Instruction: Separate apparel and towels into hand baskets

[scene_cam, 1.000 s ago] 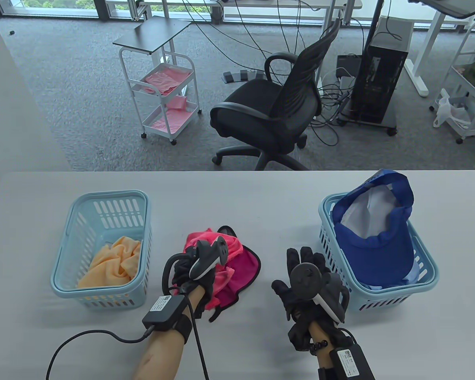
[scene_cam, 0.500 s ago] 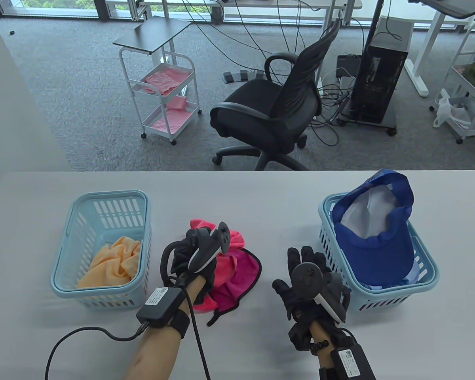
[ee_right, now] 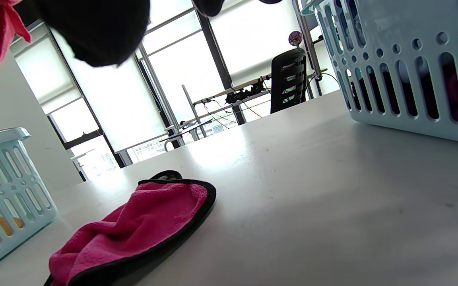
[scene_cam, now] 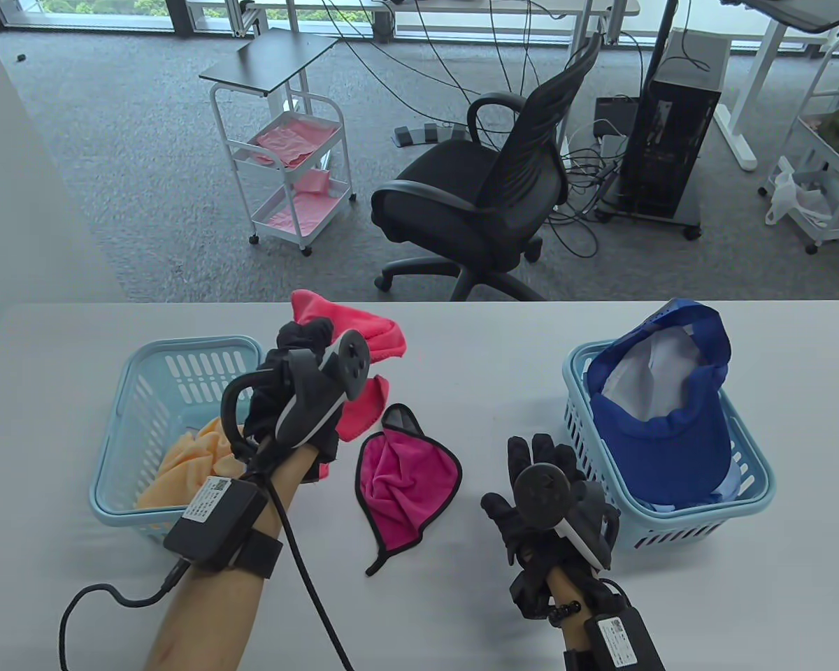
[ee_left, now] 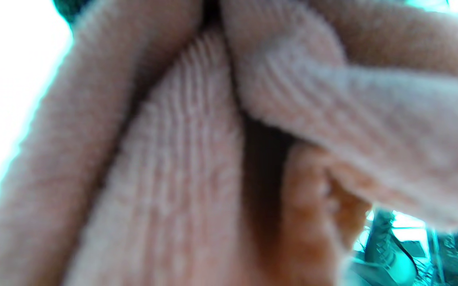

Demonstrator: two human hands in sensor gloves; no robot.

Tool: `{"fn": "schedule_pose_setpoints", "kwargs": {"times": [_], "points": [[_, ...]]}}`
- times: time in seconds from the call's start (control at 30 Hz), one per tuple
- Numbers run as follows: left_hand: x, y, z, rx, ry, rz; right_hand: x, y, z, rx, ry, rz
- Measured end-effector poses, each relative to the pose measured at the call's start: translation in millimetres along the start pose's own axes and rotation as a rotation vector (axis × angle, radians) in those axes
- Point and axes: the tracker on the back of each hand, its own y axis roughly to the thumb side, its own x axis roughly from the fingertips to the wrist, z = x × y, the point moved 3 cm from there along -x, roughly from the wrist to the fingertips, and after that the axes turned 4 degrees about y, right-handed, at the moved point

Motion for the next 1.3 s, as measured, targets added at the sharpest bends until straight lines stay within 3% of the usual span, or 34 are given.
{"fn": "schedule_pose_setpoints", "kwargs": {"times": [0.17,0.33,0.5,0.73,0.77,0.93,1.1,1.3], "points": [[-10,-39,26,-0.070,0.038,0.055,0,1,0,0.000,-0.001,-0.003],[-15,-74,30,-0.096,0.034,0.112,0,2,1,0.006,-0.002,-0.008],[-15,-99,11,-0.116,-0.008,0.161,0,3,1,0.008,0.000,-0.009],[-14,-127,-32,-0.181,-0.076,0.218,1,3,2,0.013,0.002,-0.007],[-14,-134,-47,-0.196,-0.103,0.231,0,3,2,0.011,0.003,-0.006],[-13,-145,-69,-0.172,-0.161,0.258,0,2,3,0.011,0.015,0.002],[-13,-147,-82,-0.178,-0.210,0.261,-1,1,3,0.011,0.020,0.009],[-13,-141,-74,-0.172,-0.185,0.239,-1,1,2,0.018,0.021,0.013]]}}
